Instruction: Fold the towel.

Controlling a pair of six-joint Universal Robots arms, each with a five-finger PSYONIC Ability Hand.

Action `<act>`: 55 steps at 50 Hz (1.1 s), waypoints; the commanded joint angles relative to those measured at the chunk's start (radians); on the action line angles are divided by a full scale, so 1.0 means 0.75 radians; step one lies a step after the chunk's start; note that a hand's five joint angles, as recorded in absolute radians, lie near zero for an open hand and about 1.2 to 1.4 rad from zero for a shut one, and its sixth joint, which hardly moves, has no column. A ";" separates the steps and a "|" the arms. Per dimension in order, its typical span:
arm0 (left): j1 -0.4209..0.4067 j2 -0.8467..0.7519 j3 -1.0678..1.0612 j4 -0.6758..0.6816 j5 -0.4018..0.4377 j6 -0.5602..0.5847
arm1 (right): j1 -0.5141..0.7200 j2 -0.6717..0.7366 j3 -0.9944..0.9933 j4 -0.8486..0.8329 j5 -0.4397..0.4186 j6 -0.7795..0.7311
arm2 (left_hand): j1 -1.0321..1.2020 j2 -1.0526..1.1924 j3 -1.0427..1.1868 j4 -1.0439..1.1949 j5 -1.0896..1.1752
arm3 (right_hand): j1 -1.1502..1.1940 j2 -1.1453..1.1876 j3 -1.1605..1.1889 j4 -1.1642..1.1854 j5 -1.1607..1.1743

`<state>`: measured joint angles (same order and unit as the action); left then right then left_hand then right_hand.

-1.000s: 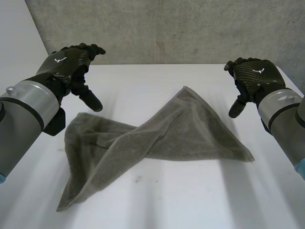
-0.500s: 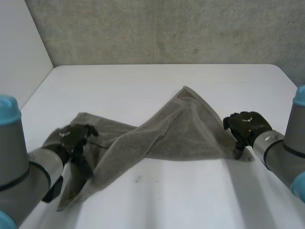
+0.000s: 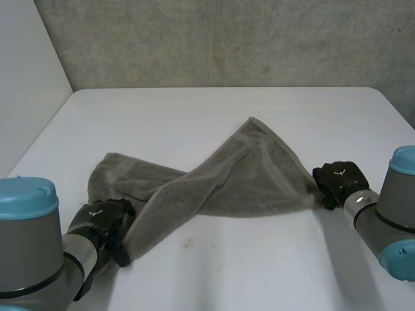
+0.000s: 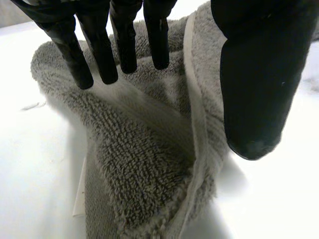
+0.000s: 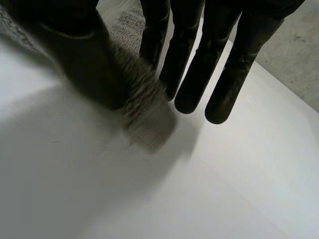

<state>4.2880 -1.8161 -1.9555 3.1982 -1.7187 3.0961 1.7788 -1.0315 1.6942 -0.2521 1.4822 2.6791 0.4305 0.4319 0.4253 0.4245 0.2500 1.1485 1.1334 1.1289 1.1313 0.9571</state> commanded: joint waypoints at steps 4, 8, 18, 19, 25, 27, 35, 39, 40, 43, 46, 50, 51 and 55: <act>0.001 -0.006 -0.019 0.096 -0.028 0.052 | -0.009 -0.040 -0.007 -0.016 0.002 -0.001 | 1.219 1.218 1.226 1.227 1.227 | 0.330 0.350 0.357 0.353 0.353; -0.001 0.000 -0.029 0.127 -0.028 0.097 | -0.036 -0.091 0.011 -0.014 0.002 -0.001 | 1.288 1.286 1.295 1.296 1.296 | 0.330 0.350 0.357 0.353 0.353; -0.003 0.145 -0.023 0.094 -0.038 0.183 | -0.054 -0.340 0.042 0.190 0.004 -0.146 | 1.288 1.286 1.295 1.296 1.296 | 0.330 0.350 0.357 0.353 0.353; -0.003 0.145 -0.023 0.094 -0.038 0.183 | -0.054 -0.341 0.042 0.191 0.004 -0.146 | 1.288 1.286 1.295 1.296 1.296 | 0.330 0.350 0.357 0.353 0.353; 0.060 0.416 0.046 -0.097 -0.016 0.183 | -0.159 -0.543 0.001 0.545 -0.007 -0.351 | 1.288 1.286 1.295 1.296 1.296 | 0.330 0.350 0.357 0.353 0.353; 0.083 0.474 0.083 -0.159 -0.009 0.183 | -0.169 -0.598 -0.025 0.614 -0.015 -0.377 | 1.288 1.286 1.295 1.296 1.296 | 0.330 0.350 0.357 0.353 0.353; 0.126 0.630 0.349 -0.333 0.089 0.177 | -0.220 -0.831 -0.169 0.768 -0.111 -0.357 | 1.288 1.286 1.295 1.296 1.296 | 0.330 0.350 0.357 0.353 0.353; 0.126 0.609 0.466 -0.341 0.103 0.175 | -0.212 -0.846 -0.177 0.772 -0.160 -0.345 | 1.288 1.286 1.295 1.296 1.296 | 0.330 0.350 0.357 0.353 0.353; 0.130 0.601 0.482 -0.339 0.103 0.175 | -0.210 -0.846 -0.165 0.780 -0.162 -0.347 | 1.288 1.286 1.295 1.296 1.296 | 0.330 0.350 0.357 0.353 0.353; 0.132 0.581 0.488 -0.337 0.103 0.173 | -0.208 -0.821 -0.152 0.786 -0.162 -0.351 | 1.288 1.286 1.295 1.296 1.296 | 0.330 0.350 0.357 0.353 0.353; 0.132 0.468 0.490 -0.333 0.107 0.175 | -0.198 -0.764 -0.130 0.790 -0.158 -0.355 | 1.288 1.286 1.295 1.296 1.296 | 0.330 0.350 0.357 0.353 0.353; 0.114 0.268 0.539 -0.333 0.103 0.173 | -0.171 -0.574 -0.172 0.784 -0.150 -0.355 | 1.288 1.286 1.295 1.296 1.296 | 0.330 0.350 0.357 0.353 0.353; 0.114 0.268 0.540 -0.333 0.103 0.173 | -0.171 -0.574 -0.173 0.784 -0.150 -0.355 | 1.288 1.286 1.295 1.296 1.296 | 0.330 0.350 0.357 0.353 0.353; 0.110 0.060 0.692 -0.323 0.103 0.169 | -0.136 -0.425 -0.301 0.760 -0.129 -0.334 | 1.288 1.286 1.295 1.296 1.296 | 0.330 0.350 0.357 0.353 0.353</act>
<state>4.3774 -1.5878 -1.5470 2.9479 -1.6397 3.2257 1.6477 -1.4935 1.5648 0.3371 1.3668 2.4148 1.1802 1.2170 1.2161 1.2172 1.0327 1.3287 1.3046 1.3316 1.3382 1.1581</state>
